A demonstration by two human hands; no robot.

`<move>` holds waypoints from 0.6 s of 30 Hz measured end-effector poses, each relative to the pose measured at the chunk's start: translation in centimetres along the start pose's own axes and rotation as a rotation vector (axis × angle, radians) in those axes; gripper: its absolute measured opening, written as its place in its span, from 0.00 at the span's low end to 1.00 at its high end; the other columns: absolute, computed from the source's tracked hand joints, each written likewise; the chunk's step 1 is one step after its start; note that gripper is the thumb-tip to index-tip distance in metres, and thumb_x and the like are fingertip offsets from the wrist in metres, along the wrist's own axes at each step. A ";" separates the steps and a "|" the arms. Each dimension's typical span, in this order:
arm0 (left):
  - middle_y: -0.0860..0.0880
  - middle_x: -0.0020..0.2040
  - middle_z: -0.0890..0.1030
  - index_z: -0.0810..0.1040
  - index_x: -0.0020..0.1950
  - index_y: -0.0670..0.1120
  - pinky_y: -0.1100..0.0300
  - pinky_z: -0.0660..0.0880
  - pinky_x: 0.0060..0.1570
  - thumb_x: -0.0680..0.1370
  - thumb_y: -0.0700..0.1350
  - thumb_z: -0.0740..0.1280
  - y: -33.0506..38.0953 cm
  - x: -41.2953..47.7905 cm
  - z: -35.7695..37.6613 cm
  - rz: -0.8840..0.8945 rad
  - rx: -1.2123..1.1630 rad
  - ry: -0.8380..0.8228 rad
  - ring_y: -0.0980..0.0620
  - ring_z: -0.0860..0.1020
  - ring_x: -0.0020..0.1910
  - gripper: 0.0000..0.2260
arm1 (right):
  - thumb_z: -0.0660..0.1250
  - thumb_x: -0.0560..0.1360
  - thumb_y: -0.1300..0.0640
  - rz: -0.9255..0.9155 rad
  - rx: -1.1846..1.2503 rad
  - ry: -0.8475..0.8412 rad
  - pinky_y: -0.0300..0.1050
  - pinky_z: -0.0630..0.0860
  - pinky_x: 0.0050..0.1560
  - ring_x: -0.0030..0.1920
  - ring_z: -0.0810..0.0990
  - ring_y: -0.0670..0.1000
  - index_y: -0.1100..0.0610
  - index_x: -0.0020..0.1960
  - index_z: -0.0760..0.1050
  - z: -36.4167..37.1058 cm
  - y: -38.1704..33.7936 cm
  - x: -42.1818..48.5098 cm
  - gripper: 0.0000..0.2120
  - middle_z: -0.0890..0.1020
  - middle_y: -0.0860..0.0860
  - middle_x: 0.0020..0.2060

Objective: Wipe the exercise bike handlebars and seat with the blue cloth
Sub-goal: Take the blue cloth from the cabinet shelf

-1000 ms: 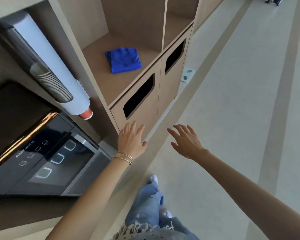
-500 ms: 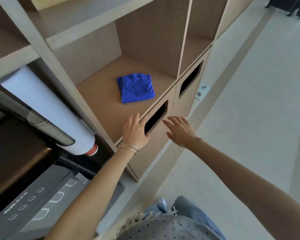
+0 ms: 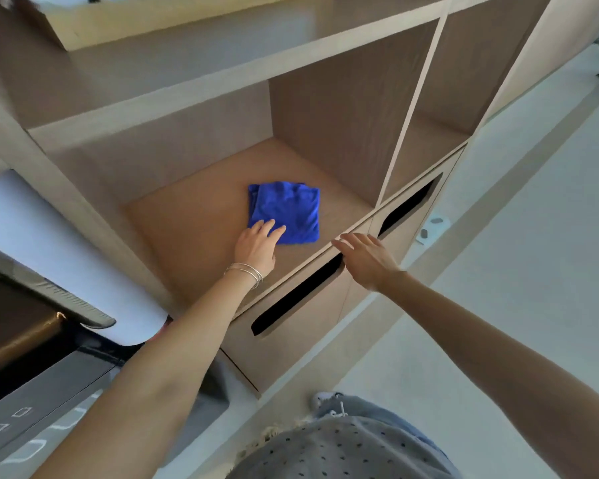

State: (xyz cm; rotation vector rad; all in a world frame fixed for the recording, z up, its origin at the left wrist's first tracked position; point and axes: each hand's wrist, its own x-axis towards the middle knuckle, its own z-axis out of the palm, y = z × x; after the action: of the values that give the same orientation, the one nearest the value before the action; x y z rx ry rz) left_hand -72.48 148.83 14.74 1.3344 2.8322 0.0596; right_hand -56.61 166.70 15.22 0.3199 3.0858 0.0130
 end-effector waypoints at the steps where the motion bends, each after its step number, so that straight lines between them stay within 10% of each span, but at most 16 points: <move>1: 0.46 0.74 0.63 0.61 0.74 0.51 0.52 0.64 0.67 0.76 0.38 0.64 -0.3 0.4 -0.1 0.006 0.012 -0.005 0.45 0.61 0.73 0.28 | 0.57 0.78 0.60 -0.013 0.002 0.009 0.53 0.59 0.71 0.71 0.63 0.56 0.52 0.73 0.59 -0.2 0.6 0.6 0.24 0.65 0.54 0.71; 5: 0.43 0.68 0.73 0.70 0.69 0.49 0.50 0.70 0.62 0.74 0.31 0.61 -0.9 1.6 -0.1 -0.015 -0.027 0.045 0.42 0.72 0.65 0.25 | 0.58 0.78 0.60 -0.072 0.025 0.028 0.51 0.59 0.71 0.71 0.63 0.56 0.53 0.72 0.60 -0.5 2.3 3.0 0.24 0.65 0.53 0.71; 10: 0.50 0.26 0.82 0.85 0.34 0.50 0.66 0.76 0.27 0.51 0.35 0.79 0.8 1.5 -1.1 -0.004 0.207 0.137 0.51 0.78 0.23 0.17 | 0.58 0.76 0.63 -0.164 0.064 0.032 0.50 0.61 0.69 0.69 0.65 0.56 0.53 0.71 0.62 -0.7 2.6 6.1 0.24 0.67 0.53 0.69; 18: 0.54 0.24 0.80 0.83 0.33 0.54 0.67 0.73 0.27 0.52 0.39 0.78 2.3 -3.2 -1.8 -0.068 0.206 0.125 0.55 0.77 0.22 0.14 | 0.57 0.78 0.60 -0.365 0.021 -0.039 0.48 0.61 0.69 0.70 0.63 0.56 0.53 0.74 0.56 -0.7 -0.4 11.2 0.26 0.62 0.54 0.72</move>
State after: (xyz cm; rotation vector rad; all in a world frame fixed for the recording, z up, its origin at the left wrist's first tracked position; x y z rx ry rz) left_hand -68.71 147.77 16.56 1.3099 3.0581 -0.1587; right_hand -67.65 168.62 15.50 -0.2417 3.0550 -0.0365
